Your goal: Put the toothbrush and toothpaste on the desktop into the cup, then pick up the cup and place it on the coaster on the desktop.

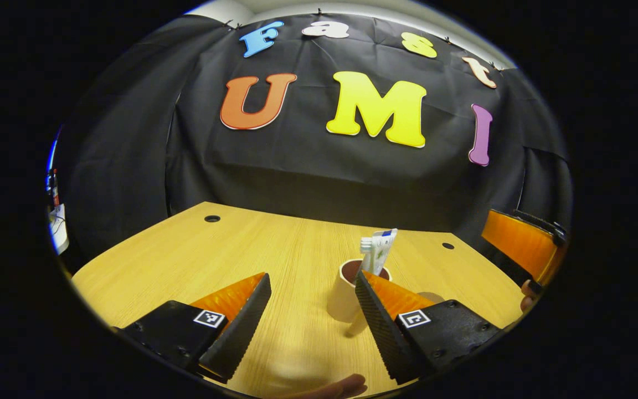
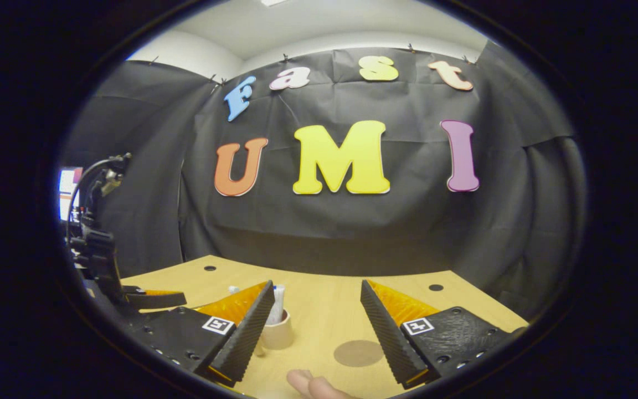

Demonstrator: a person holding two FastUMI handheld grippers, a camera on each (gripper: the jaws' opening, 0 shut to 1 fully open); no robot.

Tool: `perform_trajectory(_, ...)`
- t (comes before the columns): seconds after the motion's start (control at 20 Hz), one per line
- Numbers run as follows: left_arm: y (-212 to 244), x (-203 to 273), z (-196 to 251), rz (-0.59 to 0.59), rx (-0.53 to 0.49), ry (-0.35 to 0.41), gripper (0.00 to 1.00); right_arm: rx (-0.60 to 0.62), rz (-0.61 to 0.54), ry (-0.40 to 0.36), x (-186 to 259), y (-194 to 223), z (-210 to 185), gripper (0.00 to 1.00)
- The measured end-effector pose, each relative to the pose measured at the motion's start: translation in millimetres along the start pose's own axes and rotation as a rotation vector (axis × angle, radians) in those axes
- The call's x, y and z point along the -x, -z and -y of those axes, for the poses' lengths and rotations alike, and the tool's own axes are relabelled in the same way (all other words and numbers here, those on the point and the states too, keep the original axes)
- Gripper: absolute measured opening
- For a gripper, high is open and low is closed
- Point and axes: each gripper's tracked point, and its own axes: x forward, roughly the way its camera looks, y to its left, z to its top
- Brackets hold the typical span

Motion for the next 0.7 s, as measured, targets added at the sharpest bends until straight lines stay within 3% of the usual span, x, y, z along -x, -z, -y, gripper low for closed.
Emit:
perform_trajectory(0.25,15,2,-1,-0.122,-0.045,-0.072,0.97,-0.007,0.013,0.02,46,10,44,0.94)
perform_trajectory(0.55,22,-10,35,-0.368,-0.061,-0.003,0.98,0.012,0.0,0.025,72,26,68,0.94)
perform_trajectory(0.7,23,-26,41,-0.472,-0.11,-0.011,0.98,0.017,0.026,0.014,79,23,74,0.94)
